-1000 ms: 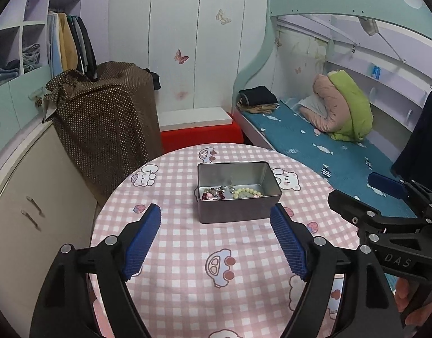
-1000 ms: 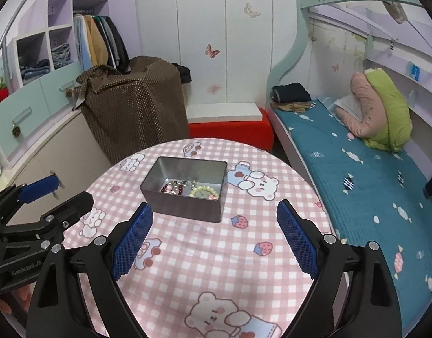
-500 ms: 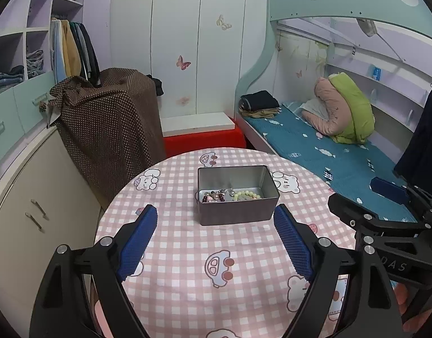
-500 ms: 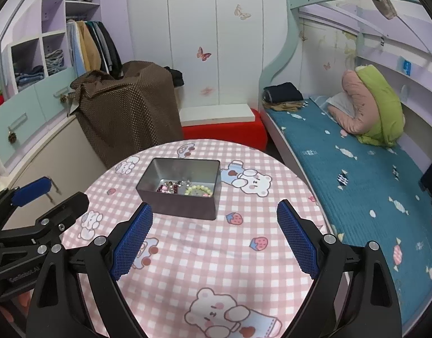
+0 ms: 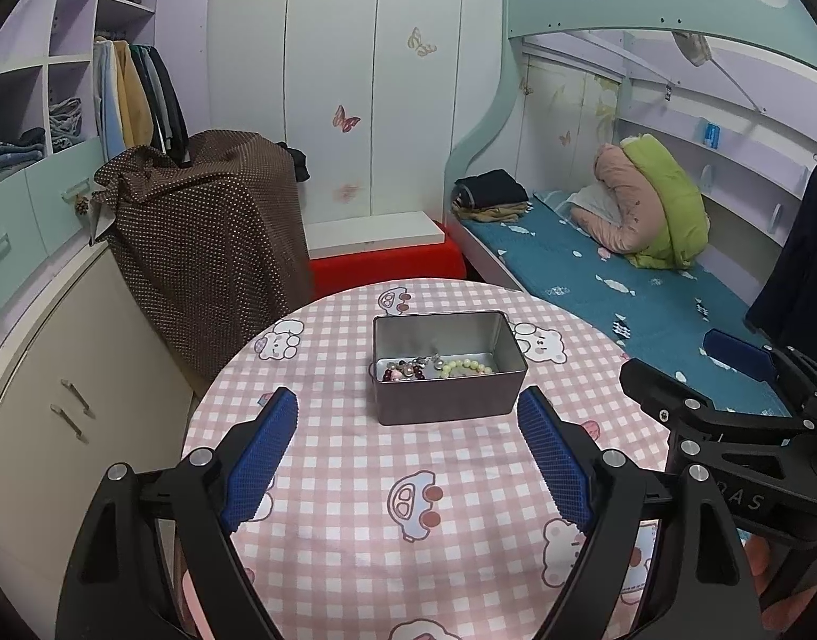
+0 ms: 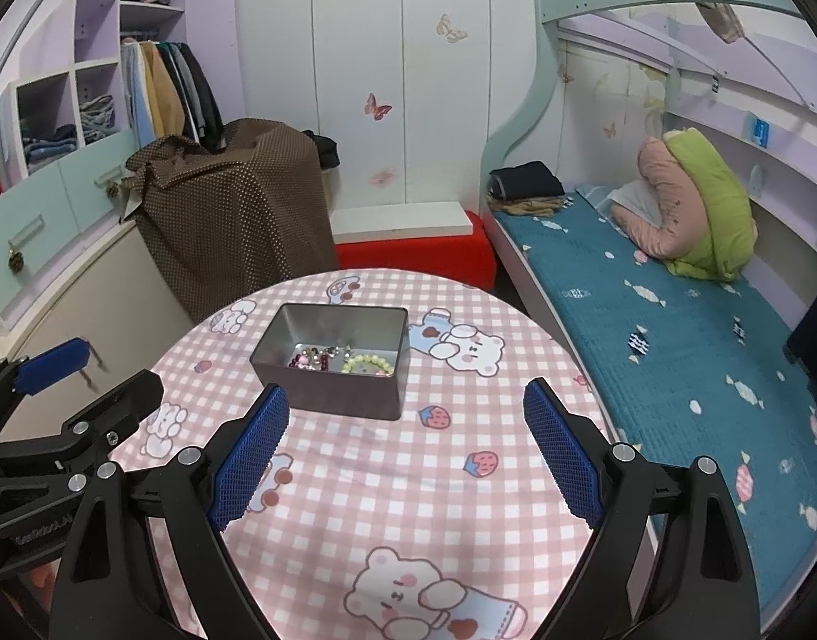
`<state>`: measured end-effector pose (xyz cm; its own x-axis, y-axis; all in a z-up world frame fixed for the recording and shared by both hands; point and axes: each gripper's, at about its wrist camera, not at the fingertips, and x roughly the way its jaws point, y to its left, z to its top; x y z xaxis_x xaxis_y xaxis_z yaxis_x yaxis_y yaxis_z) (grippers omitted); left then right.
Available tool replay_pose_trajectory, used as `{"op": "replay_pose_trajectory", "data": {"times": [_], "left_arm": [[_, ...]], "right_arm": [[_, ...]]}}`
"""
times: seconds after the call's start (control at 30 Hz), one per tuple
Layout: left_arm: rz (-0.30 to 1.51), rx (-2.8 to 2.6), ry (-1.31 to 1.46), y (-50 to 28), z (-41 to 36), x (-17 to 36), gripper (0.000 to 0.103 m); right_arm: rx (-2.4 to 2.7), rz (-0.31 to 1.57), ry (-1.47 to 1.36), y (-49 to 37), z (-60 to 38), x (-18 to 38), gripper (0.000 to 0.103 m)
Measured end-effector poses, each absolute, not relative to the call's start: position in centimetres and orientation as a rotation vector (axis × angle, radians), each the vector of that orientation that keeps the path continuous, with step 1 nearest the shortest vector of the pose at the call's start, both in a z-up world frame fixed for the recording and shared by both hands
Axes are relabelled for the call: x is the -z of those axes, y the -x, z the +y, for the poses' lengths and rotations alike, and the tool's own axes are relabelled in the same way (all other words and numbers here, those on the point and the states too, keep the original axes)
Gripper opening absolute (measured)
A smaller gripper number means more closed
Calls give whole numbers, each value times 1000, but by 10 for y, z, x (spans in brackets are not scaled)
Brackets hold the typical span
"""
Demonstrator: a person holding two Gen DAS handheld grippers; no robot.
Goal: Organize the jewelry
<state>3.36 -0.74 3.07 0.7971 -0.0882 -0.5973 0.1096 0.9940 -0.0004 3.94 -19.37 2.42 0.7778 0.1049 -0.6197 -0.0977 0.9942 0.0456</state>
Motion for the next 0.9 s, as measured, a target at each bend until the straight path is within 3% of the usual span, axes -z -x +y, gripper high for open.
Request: {"op": "replay_pose_trajectory", "data": {"times": [0.9], "left_arm": [[651, 54, -32, -37, -3, -31, 82]], "right_arm": [[-102, 673, 9, -40, -194, -22, 87]]}}
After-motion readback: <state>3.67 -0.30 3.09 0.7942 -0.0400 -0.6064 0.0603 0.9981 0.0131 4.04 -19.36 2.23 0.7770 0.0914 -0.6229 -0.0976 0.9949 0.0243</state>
